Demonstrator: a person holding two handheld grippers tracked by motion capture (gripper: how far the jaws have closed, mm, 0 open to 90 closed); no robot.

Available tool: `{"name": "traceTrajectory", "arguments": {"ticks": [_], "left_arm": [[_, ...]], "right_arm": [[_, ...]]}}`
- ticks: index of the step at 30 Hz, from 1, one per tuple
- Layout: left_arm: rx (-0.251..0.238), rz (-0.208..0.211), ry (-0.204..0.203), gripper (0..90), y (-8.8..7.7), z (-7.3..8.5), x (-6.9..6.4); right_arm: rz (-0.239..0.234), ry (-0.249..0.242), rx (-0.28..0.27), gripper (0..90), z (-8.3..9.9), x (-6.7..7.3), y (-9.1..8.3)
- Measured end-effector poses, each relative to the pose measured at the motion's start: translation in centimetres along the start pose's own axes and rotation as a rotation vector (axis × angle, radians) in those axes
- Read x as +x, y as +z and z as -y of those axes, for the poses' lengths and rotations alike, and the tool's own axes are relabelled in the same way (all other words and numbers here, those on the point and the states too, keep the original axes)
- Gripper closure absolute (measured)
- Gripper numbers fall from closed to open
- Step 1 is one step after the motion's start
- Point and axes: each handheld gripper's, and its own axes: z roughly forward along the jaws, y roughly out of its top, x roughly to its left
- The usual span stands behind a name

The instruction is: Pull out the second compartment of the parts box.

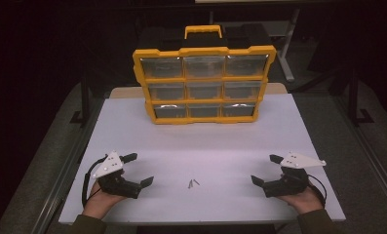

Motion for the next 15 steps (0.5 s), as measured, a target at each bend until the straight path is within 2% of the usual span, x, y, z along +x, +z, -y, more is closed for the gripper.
{"name": "traceTrajectory", "arguments": {"ticks": [9, 15], "left_arm": [[0.002, 0.004, 0.005, 0.0, 0.28, -0.26, -0.07], [0.009, -0.002, 0.010, 0.0, 0.73, -0.63, 0.10]], "right_arm": [[-0.007, -0.007, -0.006, 0.0, -0.04, 0.02, 0.01], [-0.014, 0.005, -0.016, 0.0, -0.03, -0.01, -0.06]]}}
